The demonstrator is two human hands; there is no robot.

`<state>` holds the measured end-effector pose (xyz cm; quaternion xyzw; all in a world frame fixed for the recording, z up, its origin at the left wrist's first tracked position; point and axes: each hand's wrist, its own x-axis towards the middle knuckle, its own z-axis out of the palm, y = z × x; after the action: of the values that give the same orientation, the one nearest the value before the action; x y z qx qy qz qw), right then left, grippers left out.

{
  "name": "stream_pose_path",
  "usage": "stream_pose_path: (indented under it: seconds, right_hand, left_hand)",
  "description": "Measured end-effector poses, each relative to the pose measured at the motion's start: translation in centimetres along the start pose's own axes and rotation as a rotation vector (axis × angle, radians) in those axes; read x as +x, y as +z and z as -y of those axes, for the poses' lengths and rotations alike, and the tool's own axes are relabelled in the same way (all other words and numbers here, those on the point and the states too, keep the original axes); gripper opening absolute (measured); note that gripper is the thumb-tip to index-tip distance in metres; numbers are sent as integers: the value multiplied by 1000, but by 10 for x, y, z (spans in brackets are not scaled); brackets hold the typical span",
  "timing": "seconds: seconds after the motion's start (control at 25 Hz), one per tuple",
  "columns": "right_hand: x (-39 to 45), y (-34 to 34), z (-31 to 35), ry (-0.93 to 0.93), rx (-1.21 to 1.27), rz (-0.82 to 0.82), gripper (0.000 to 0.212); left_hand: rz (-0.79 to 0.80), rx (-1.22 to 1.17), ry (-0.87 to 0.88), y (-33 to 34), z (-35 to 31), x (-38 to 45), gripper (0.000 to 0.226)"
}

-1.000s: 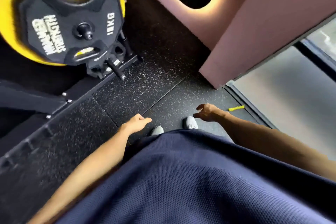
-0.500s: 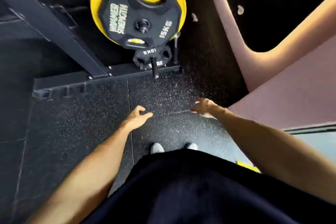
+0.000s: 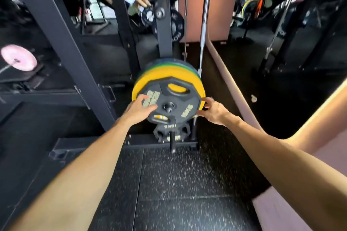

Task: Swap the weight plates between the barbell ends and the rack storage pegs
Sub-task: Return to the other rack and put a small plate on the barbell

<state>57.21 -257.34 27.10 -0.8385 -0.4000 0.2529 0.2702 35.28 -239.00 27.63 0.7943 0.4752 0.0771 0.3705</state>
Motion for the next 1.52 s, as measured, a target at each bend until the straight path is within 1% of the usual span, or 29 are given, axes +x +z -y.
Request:
stream_pose_path:
  seconds: [0.24,0.52,0.8,0.92,1.04,1.2,1.36,1.52]
  right_hand:
    - [21,-84,95,-192,10,-148,70]
    - [16,-173,191,-387,-25,-326,66]
    - [12,-264,267,-536,-82,-507,71]
    - [11,-300,290,-581,-132,-566,73]
    - [14,-329,304,-597,-171,-603,74]
    - [25,-360,323,-622,-152,-650,72]
    - [50,-376,342,-638,-146,-671,68]
    - [99,-391,360,-618,-155,-727,60]
  left_hand:
    - [-241,-6,199,-105,-78,15,63]
    - [-376,-19,369,-199,-155,15,65]
    - [-537,-9,554,-273,-241,0,61]
    - [-616,13,566,-300,-274,-2,66]
    - [-665,59,581,-315,-300,-6,65]
    - [-752,78,585,-335,-328,2,63]
    - [-788,148,556,-355,-345,33,55]
    - [-805,194,549,-376,-358,91,48]
